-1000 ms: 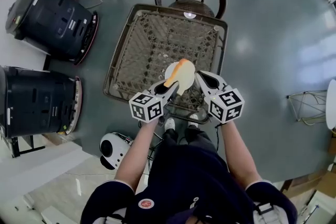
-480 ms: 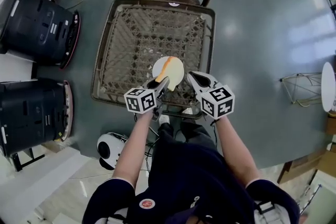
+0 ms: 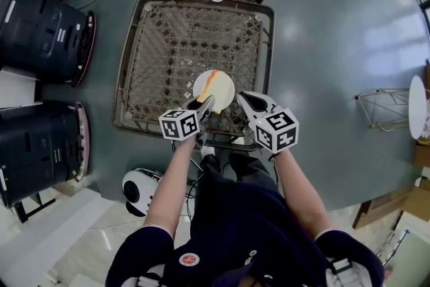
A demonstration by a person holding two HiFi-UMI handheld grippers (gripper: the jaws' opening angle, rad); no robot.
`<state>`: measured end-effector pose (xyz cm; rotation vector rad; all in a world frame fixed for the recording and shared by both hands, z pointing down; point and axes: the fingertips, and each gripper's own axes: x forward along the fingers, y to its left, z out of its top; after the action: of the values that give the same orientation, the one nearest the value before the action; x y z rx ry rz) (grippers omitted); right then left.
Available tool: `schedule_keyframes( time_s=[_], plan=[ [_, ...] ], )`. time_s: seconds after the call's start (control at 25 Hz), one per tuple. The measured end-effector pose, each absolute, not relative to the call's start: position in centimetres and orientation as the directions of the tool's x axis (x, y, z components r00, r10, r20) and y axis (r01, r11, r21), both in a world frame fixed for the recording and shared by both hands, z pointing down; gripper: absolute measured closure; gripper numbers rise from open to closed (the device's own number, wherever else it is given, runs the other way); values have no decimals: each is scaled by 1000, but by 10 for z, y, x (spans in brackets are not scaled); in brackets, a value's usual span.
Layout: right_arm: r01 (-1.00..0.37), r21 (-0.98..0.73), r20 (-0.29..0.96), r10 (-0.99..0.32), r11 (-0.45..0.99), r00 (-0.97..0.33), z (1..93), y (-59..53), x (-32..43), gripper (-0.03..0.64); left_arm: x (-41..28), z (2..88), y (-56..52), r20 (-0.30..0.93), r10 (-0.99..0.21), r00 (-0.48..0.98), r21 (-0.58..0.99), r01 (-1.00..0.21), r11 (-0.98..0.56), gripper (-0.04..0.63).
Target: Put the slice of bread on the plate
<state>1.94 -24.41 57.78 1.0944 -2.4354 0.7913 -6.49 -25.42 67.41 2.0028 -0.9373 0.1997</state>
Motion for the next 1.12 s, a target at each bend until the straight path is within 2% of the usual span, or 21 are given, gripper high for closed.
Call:
schedule_keyframes(
  time_s=[0.6, 1.12],
  plan=[
    [-769, -345, 528, -565, 539, -634, 579, -241, 13, 611, -73, 694, -254, 533, -528, 661, 608, -733, -305, 502],
    [-770, -351, 530, -565, 534, -633, 579, -238, 11, 611, -93, 707, -259, 634, -571, 522, 490, -842, -226, 422]
  ],
)
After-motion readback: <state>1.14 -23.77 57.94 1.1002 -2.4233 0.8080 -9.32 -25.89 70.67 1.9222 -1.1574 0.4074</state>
